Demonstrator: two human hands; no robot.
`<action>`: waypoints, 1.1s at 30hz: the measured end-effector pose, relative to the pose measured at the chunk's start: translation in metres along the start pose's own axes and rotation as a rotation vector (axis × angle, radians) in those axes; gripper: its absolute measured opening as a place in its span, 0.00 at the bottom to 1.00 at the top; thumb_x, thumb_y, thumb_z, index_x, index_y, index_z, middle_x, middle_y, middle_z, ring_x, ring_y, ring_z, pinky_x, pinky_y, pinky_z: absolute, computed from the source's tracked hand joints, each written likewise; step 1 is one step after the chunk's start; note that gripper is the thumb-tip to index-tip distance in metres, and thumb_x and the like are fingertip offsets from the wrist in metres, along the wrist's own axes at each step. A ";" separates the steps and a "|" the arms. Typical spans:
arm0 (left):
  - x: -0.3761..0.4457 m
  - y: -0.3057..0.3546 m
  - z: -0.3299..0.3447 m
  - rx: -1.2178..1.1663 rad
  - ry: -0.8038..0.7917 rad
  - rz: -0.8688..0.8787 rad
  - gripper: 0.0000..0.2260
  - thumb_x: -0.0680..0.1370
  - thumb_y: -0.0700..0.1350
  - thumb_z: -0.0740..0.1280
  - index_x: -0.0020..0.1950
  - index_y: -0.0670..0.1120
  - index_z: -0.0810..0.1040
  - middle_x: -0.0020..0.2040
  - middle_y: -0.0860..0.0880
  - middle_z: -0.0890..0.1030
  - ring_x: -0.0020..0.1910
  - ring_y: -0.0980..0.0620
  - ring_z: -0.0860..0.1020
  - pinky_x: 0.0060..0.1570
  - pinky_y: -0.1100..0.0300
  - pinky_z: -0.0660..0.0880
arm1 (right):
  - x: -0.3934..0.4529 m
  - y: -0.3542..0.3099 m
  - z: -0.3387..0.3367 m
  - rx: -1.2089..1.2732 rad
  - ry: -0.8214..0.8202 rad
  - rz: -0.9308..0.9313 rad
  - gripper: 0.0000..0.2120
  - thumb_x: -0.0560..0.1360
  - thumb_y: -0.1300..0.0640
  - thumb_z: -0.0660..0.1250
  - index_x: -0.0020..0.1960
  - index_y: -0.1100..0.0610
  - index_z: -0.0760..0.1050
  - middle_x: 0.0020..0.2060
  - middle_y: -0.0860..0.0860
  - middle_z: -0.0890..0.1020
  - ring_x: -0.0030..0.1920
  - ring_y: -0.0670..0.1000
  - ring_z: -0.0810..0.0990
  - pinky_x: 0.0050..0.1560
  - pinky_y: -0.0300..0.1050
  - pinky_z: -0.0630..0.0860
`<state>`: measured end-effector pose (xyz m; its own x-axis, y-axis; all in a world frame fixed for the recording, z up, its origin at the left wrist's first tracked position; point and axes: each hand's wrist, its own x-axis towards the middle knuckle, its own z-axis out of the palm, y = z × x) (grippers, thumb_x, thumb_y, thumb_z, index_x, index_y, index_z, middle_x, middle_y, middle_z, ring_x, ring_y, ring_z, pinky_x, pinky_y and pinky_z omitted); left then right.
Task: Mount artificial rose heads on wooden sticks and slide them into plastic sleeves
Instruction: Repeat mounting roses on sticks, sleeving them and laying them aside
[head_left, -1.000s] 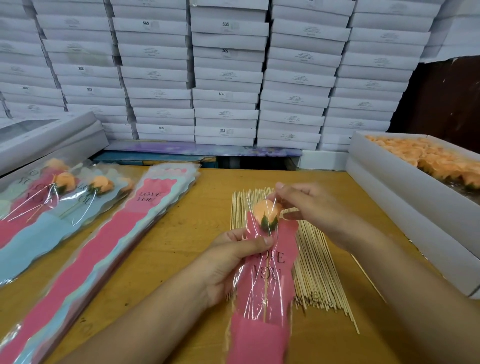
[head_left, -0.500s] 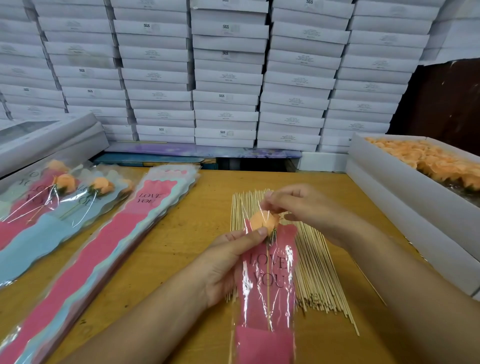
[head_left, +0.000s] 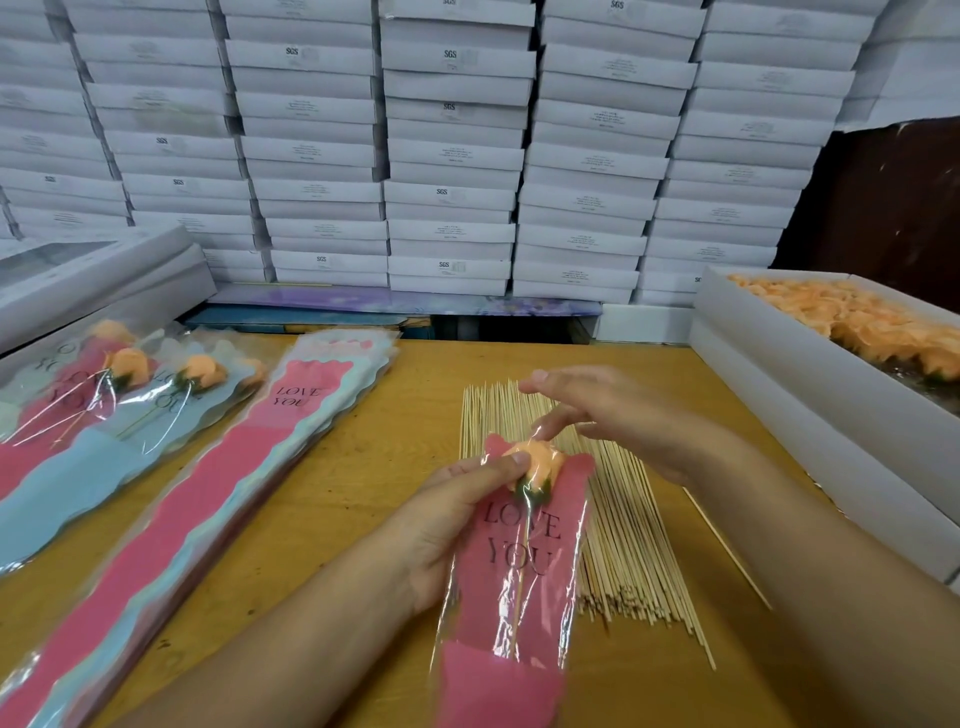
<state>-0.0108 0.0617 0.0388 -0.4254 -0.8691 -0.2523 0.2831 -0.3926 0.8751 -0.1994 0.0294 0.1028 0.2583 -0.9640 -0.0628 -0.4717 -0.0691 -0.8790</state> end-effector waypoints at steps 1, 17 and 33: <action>0.001 0.000 0.000 -0.006 0.004 -0.002 0.06 0.68 0.47 0.77 0.40 0.45 0.86 0.38 0.42 0.84 0.32 0.47 0.82 0.36 0.56 0.81 | 0.000 0.000 -0.001 -0.010 0.000 -0.004 0.27 0.71 0.31 0.65 0.65 0.44 0.76 0.44 0.45 0.87 0.57 0.42 0.80 0.73 0.59 0.65; -0.001 0.001 0.003 -0.033 0.077 -0.029 0.24 0.68 0.42 0.78 0.62 0.40 0.78 0.44 0.40 0.85 0.36 0.45 0.83 0.40 0.51 0.82 | 0.001 -0.003 0.004 -0.072 -0.050 0.000 0.20 0.75 0.38 0.67 0.65 0.41 0.75 0.45 0.46 0.87 0.57 0.43 0.81 0.69 0.53 0.67; 0.003 0.003 -0.002 -0.065 0.131 0.067 0.25 0.65 0.49 0.81 0.58 0.43 0.81 0.48 0.38 0.86 0.42 0.42 0.85 0.45 0.46 0.83 | -0.017 0.027 0.018 0.390 0.021 0.162 0.33 0.61 0.39 0.76 0.60 0.55 0.77 0.46 0.51 0.88 0.45 0.53 0.87 0.44 0.45 0.83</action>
<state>-0.0091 0.0567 0.0400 -0.2896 -0.9240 -0.2498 0.3634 -0.3476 0.8644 -0.2015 0.0491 0.0715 0.1879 -0.9598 -0.2084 -0.1493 0.1818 -0.9719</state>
